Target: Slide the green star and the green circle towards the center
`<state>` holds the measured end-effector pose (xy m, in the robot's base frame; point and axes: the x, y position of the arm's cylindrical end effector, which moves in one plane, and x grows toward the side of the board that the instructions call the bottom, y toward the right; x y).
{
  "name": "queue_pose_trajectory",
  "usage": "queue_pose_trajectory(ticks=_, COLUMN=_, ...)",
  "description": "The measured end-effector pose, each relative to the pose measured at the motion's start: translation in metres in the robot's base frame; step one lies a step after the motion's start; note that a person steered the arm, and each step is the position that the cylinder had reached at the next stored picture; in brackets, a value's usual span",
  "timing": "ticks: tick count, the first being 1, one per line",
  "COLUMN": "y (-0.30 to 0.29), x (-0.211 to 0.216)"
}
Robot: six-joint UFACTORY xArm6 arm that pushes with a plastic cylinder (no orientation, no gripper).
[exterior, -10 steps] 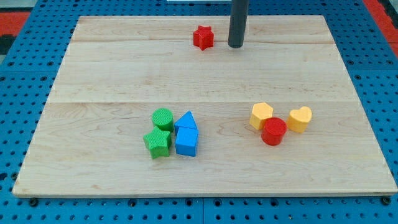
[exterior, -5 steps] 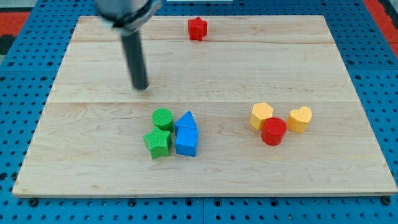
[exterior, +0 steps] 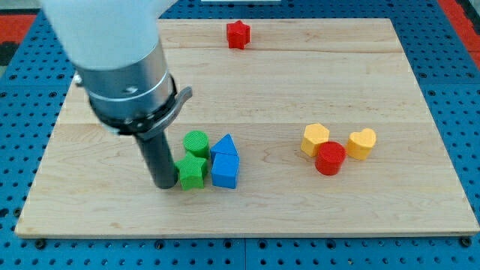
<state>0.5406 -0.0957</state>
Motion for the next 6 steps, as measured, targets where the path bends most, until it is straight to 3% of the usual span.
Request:
queue_pose_trajectory(ticks=1, y=0.018, x=-0.015)
queue_pose_trajectory(ticks=2, y=-0.006, x=0.011)
queue_pose_trajectory(ticks=3, y=0.027, x=0.036)
queue_pose_trajectory(ticks=4, y=0.060, x=0.018)
queue_pose_trajectory(ticks=6, y=0.017, x=-0.033)
